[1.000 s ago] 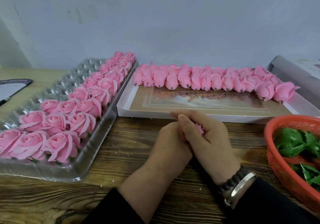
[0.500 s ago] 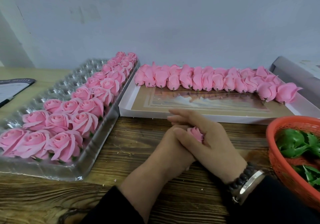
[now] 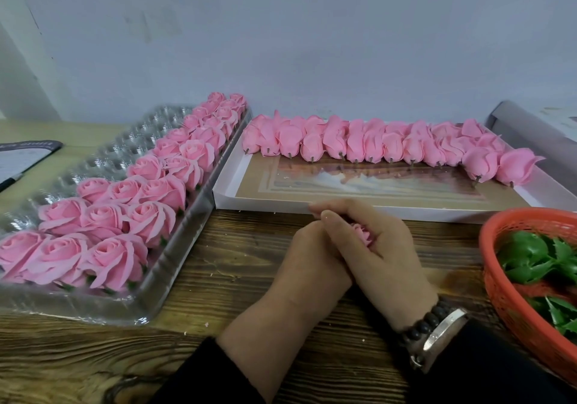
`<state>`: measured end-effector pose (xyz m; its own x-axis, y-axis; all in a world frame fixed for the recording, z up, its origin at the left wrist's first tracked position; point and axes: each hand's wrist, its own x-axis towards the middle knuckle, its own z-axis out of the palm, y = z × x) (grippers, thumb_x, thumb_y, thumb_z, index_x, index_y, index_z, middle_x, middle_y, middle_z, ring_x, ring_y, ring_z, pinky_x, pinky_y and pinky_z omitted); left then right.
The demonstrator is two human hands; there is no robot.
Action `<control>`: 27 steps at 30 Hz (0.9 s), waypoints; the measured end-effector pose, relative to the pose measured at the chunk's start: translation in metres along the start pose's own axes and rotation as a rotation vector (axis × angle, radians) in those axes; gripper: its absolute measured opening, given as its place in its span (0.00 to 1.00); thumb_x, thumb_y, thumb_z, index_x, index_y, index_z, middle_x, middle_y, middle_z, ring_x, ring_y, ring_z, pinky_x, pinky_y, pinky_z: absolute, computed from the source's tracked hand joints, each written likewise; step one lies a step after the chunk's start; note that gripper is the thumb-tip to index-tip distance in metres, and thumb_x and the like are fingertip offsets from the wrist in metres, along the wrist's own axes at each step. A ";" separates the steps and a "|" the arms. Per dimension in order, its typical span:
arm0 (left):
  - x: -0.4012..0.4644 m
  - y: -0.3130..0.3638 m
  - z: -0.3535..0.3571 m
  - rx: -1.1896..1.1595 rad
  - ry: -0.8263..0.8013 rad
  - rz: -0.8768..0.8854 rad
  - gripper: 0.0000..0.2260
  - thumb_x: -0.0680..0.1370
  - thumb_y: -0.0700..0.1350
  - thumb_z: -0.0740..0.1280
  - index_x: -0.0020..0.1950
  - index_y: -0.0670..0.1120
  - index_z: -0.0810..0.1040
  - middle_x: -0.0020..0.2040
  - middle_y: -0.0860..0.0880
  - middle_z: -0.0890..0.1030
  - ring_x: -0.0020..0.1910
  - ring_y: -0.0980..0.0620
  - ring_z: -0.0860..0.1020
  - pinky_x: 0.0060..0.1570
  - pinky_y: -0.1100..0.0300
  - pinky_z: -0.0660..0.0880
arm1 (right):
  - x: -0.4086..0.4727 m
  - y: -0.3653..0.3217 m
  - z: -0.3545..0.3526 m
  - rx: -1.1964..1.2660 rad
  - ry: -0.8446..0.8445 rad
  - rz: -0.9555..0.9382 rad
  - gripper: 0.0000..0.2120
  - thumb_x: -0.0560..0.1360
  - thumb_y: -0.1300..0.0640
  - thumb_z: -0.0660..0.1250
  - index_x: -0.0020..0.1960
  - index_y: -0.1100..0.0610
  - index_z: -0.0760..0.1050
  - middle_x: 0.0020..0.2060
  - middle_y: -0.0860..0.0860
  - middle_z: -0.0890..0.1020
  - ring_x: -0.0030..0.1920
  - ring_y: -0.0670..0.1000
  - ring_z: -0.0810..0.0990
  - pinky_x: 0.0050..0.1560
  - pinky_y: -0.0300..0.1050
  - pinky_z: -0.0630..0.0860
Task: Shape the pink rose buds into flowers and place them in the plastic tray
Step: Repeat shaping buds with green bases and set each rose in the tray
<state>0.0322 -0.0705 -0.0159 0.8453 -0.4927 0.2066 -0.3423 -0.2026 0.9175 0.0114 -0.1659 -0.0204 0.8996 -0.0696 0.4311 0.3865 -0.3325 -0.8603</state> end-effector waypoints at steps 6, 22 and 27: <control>-0.001 0.005 -0.001 -0.041 -0.054 -0.048 0.08 0.75 0.34 0.64 0.42 0.47 0.76 0.34 0.55 0.77 0.36 0.68 0.77 0.31 0.75 0.70 | 0.003 0.001 -0.002 -0.102 -0.106 0.017 0.11 0.72 0.50 0.60 0.50 0.44 0.80 0.46 0.36 0.82 0.51 0.35 0.78 0.52 0.27 0.71; 0.007 -0.005 -0.014 -0.775 0.421 -0.131 0.14 0.64 0.42 0.70 0.48 0.43 0.80 0.39 0.47 0.82 0.38 0.54 0.80 0.38 0.64 0.77 | 0.004 0.006 0.002 -0.002 0.113 -0.028 0.17 0.69 0.68 0.70 0.43 0.46 0.71 0.38 0.43 0.79 0.43 0.41 0.79 0.50 0.34 0.73; 0.006 -0.003 -0.011 -0.895 0.359 -0.169 0.20 0.63 0.44 0.69 0.54 0.43 0.79 0.40 0.49 0.83 0.39 0.56 0.81 0.37 0.66 0.78 | 0.002 0.004 0.005 -0.014 0.027 -0.024 0.19 0.65 0.64 0.73 0.43 0.45 0.69 0.38 0.42 0.79 0.43 0.40 0.79 0.49 0.31 0.73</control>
<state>0.0430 -0.0634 -0.0131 0.9800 -0.1992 0.0036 0.1073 0.5429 0.8329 0.0158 -0.1628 -0.0239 0.8841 -0.0868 0.4591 0.4050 -0.3476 -0.8457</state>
